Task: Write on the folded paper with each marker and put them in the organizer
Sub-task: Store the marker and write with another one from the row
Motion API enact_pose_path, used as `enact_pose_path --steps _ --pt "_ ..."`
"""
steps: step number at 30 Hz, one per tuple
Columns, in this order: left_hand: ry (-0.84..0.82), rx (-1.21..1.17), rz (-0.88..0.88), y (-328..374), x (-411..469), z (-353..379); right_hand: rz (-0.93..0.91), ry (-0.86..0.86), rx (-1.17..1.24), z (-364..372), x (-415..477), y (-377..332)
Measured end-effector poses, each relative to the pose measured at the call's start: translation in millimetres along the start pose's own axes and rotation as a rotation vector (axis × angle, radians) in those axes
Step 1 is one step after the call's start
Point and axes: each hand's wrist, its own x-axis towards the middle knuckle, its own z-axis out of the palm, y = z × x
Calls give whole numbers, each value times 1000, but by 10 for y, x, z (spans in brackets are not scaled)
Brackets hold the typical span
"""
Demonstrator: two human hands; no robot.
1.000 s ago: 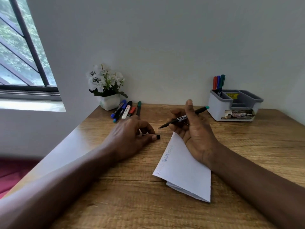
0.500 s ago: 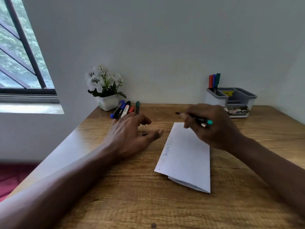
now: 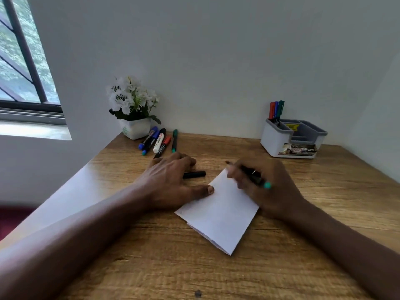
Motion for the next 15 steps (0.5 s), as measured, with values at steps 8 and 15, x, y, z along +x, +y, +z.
enact_pose_path --steps 8,15 --pt "-49 -26 17 17 -3 -35 449 -155 616 8 120 -62" --pt "-73 -66 22 6 -16 -52 470 -213 582 12 180 -60"
